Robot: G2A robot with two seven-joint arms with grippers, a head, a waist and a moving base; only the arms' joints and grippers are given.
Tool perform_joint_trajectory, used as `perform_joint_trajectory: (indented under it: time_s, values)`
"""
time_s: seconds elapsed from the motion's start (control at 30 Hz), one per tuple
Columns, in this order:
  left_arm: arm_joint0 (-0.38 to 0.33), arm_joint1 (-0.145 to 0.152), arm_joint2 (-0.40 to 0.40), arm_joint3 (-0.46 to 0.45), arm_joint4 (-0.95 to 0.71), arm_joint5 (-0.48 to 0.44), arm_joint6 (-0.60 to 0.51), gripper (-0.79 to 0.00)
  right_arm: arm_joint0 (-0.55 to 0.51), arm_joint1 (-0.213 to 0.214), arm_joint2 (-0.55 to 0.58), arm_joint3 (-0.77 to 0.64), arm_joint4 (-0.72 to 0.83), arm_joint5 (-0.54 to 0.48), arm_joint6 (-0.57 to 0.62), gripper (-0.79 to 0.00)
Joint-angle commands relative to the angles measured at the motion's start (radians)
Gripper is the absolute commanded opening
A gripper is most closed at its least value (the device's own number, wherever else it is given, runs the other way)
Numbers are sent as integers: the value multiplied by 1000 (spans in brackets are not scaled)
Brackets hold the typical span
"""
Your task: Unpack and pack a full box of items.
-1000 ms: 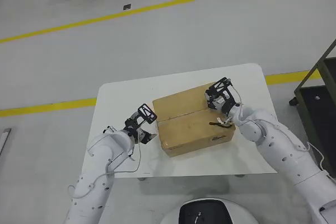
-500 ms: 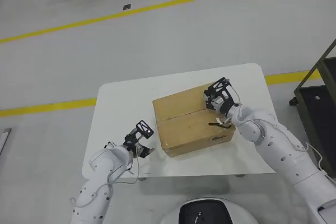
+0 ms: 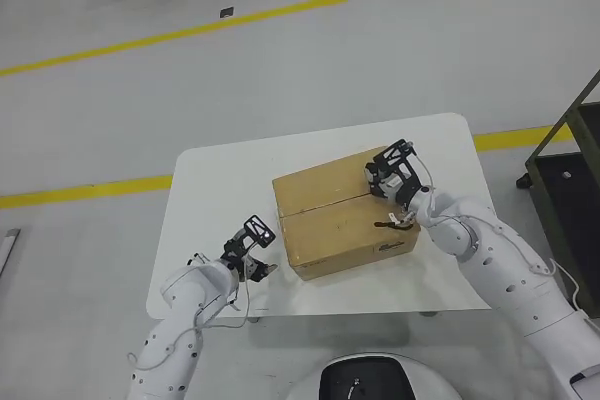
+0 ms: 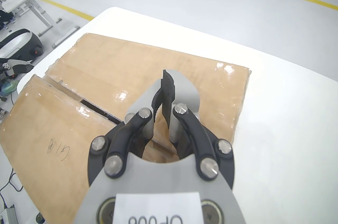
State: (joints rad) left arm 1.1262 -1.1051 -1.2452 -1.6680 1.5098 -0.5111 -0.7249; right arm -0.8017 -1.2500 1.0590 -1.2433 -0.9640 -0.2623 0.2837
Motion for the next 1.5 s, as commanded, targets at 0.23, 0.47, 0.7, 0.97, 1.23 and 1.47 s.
perform_joint_trajectory:
  time_s: [0.23,0.47,0.7,0.97,1.23,1.47]
  values:
    - [-99,-28,103,181,97,122,134,0,-4,-2,9,-7,-9,-3,11,-770]
    - [-149,-49,148,280,76,182,208,0,-5,-5,8,-7,-26,5,13,-785]
    - [-185,-66,175,353,75,236,285,0,-3,-9,7,-4,-24,-1,16,-785]
    - [-214,-82,193,423,70,264,345,-449,2,-14,7,5,-23,-4,17,-785]
    - [-220,-89,189,448,88,307,393,-785,6,-18,10,19,-23,-7,23,-785]
    - [-187,-84,155,408,115,341,421,-785,6,-22,10,24,-19,-8,24,-785]
